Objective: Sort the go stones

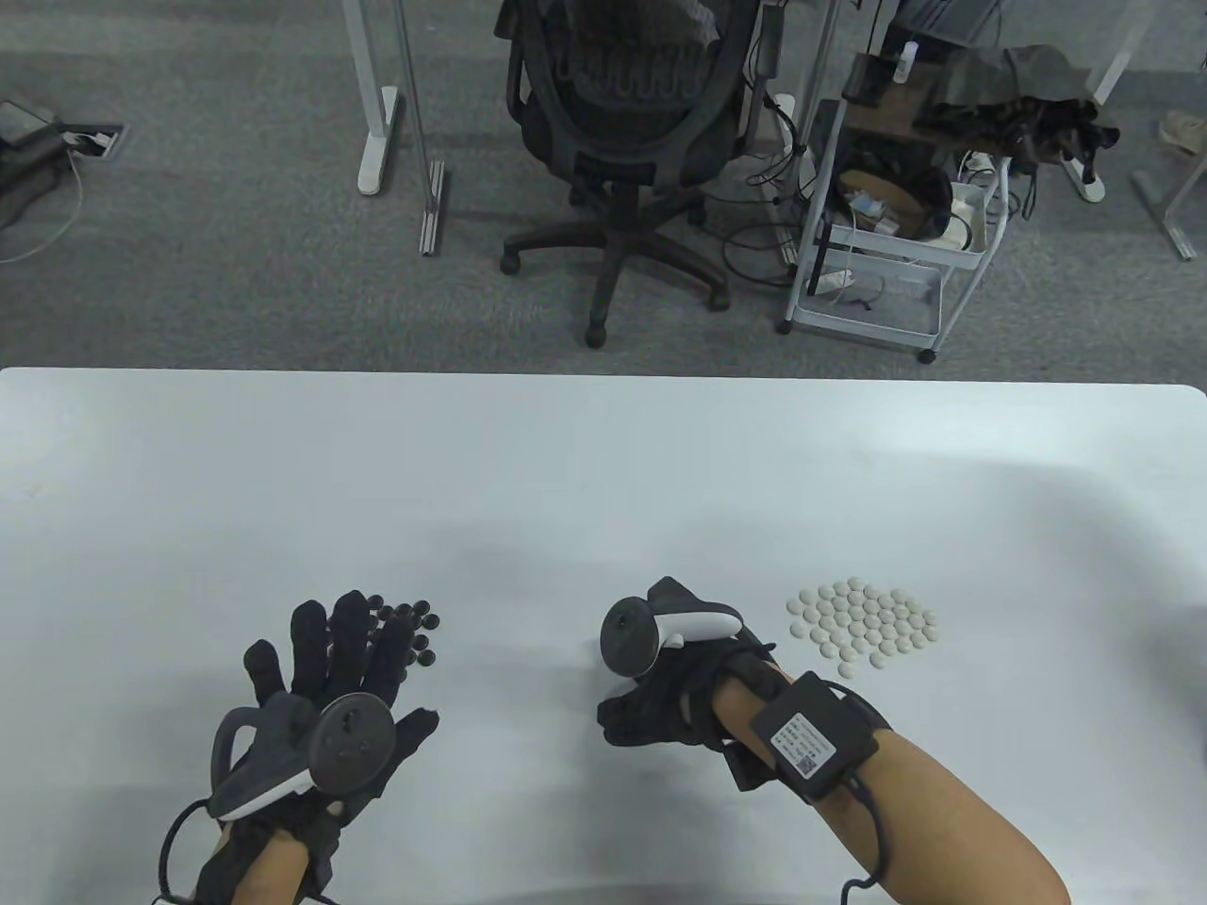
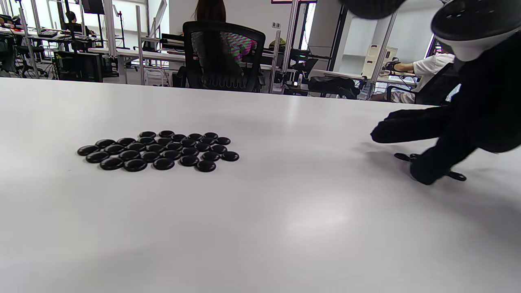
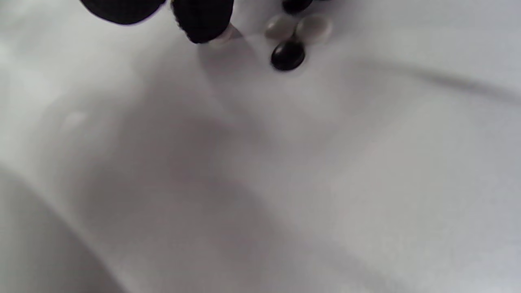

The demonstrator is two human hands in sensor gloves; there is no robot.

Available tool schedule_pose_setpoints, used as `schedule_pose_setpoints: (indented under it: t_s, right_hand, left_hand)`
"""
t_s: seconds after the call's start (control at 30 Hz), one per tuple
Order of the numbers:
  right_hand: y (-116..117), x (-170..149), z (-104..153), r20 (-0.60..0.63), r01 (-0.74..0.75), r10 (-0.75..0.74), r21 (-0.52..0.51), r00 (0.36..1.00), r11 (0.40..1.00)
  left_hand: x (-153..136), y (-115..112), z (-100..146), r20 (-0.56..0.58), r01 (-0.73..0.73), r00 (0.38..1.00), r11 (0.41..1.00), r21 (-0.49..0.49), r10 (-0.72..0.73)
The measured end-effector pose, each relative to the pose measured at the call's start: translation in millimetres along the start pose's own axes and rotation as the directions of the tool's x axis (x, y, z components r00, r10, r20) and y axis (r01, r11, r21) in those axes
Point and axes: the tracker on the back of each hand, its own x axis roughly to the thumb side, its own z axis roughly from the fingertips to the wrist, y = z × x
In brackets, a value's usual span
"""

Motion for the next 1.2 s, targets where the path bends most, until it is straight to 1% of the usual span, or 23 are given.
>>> schedule_pose_setpoints:
  t_s: [0.1,0.17,0.23,0.3,0.37,0.43,0.53,0.73,0.93,0.97,1.0,1.03,1.07,1.13,1.2]
  right_hand:
    - [16,0,13,0.007,-0.049,0.048,0.015,0.999,0.999]
    - [25,-11,25,-0.017,-0.05,0.05,0.019,0.999,0.999]
    - [32,-31,39,-0.067,-0.031,0.032,0.012,0.997,0.999]
    - [38,-60,54,-0.136,0.006,-0.007,-0.007,0.991,1.0]
    - [42,-92,70,-0.215,0.073,-0.078,-0.032,0.973,0.997]
    - [45,-114,81,-0.278,0.102,-0.116,-0.065,0.954,0.993]
    - [47,-136,87,-0.328,0.12,-0.155,-0.124,0.932,0.985]
    - [39,-154,85,-0.367,0.122,-0.193,-0.207,0.91,0.971]
    - [29,-168,87,-0.392,0.174,-0.263,-0.248,0.882,0.953]
    - [25,-168,89,-0.375,0.181,-0.274,-0.265,0.885,0.947]
    - [19,-165,92,-0.319,0.223,-0.318,-0.301,0.893,0.927]
    - [17,-163,94,-0.288,0.245,-0.34,-0.319,0.895,0.916]
    - [9,-155,98,-0.226,0.28,-0.37,-0.346,0.901,0.895]
    - [-2,-140,102,-0.182,0.285,-0.362,-0.347,0.914,0.894]
    - [-10,-118,100,-0.146,0.264,-0.321,-0.313,0.936,0.912]
  left_hand:
    - [0,0,0,0.001,0.001,1.0,1.0,0.002,-0.001]
    - [0,0,0,0.0,0.001,1.0,1.0,0.0,-0.001]
    - [0,0,0,-0.001,0.003,1.0,1.0,-0.002,-0.003]
    - [0,0,0,0.0,0.004,1.0,1.0,-0.006,-0.004]
    - [0,0,-1,0.004,0.006,1.0,1.0,-0.005,-0.006]
    - [0,0,-1,0.006,0.012,1.0,1.0,-0.006,-0.012]
    - [0,0,-2,0.008,0.011,1.0,1.0,-0.01,-0.011]
    - [1,-1,-2,0.007,0.013,1.0,1.0,-0.022,-0.013]
    - [2,-1,-2,0.009,0.01,1.0,1.0,-0.015,-0.01]
    - [1,-1,-2,0.01,0.007,1.0,1.0,-0.014,-0.007]
    - [1,0,-2,0.011,0.002,1.0,1.0,-0.011,-0.002]
    - [1,0,-2,0.011,0.0,1.0,1.0,-0.01,0.0]
    - [1,0,-2,0.011,-0.001,1.0,1.0,-0.008,0.001]
    - [0,0,-2,0.009,0.0,1.0,1.0,-0.008,0.0]
    - [0,0,-2,0.007,0.0,1.0,1.0,-0.011,0.0]
